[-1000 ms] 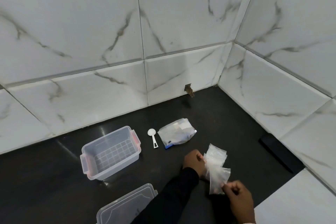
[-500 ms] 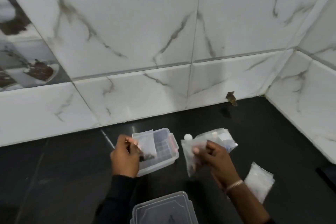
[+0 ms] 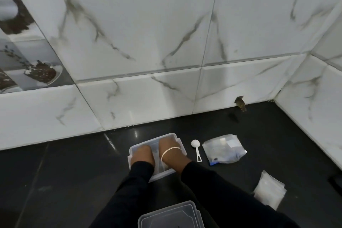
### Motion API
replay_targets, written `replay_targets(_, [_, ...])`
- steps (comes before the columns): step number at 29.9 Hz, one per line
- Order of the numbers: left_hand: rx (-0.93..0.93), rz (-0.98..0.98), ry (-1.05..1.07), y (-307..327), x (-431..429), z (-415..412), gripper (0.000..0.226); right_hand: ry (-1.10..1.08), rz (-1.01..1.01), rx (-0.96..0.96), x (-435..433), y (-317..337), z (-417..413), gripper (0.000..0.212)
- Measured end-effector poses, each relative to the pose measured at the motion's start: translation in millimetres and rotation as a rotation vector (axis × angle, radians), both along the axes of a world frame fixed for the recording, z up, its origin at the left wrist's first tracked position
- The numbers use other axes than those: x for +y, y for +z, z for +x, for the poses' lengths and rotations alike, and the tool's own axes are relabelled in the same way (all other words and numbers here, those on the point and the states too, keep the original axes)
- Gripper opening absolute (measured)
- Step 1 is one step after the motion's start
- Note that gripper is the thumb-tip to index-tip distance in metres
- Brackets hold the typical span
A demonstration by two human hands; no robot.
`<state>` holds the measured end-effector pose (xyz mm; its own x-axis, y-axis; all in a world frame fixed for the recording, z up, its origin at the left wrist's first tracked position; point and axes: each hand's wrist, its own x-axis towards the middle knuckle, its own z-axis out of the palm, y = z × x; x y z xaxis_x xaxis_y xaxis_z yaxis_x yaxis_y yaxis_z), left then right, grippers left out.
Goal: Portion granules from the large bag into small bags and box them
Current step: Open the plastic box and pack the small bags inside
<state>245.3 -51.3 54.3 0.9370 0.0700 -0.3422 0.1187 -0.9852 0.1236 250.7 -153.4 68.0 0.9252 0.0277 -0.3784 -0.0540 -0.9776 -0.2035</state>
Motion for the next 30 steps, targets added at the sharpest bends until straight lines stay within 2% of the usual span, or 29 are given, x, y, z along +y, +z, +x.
replay_targets(3, [-0.047,0.038,-0.024,12,-1,-7,0.033,0.004,-0.051,-0.13,-3,1,-13,0.018])
replay_targets(6, [-0.172,-0.033,0.023,33,-6,-16,0.025,-0.022,0.019,-0.342,-27,9,-39,0.048])
replay_targets(7, [-0.234,-0.041,0.008,43,-11,-20,0.021,-0.069,0.064,-0.406,-42,14,-55,0.049])
replay_targets(9, [-0.344,-0.122,-0.056,61,-33,-37,0.012,-0.215,0.177,-0.475,-76,12,-91,0.03])
replay_targets(10, [-0.365,-0.234,-0.085,67,-46,-49,0.009,-0.321,0.246,-0.517,-95,7,-111,0.017])
replay_targets(11, [-0.324,-0.405,-0.115,67,-67,-64,0.011,-0.456,0.275,-0.56,-119,3,-135,0.008])
replay_targets(13, [-0.063,-0.762,-0.168,48,-117,-97,0.019,-0.772,0.347,-0.674,-173,-12,-187,0.015])
replay_targets(14, [0.073,-0.833,-0.205,33,-137,-109,0.02,-0.931,0.395,-0.699,-191,-22,-206,0.017])
replay_targets(16, [0.238,-0.823,-0.302,0,-182,-133,0.025,-1.185,0.448,-0.624,-223,-39,-239,0.026])
replay_targets(19, [0.346,-0.796,-0.397,-40,-241,-160,0.05,-1.316,0.521,-0.502,-250,-62,-268,0.041])
replay_targets(21, [0.299,-0.77,-0.409,-56,-263,-165,0.041,-1.322,0.591,-0.478,-253,-71,-270,0.037])
replay_targets(25, [0.238,-0.695,-0.43,-63,-288,-166,0.013,-1.297,0.629,-0.491,-257,-76,-273,0.015])
replay_targets(28, [0.218,-0.661,-0.431,-61,-288,-166,0.029,-1.254,0.597,-0.479,-259,-82,-275,0.017])
replay_targets(30, [0.21,-0.644,-0.479,-62,-287,-166,0.026,-1.266,0.608,-0.462,-260,-85,-277,0.018])
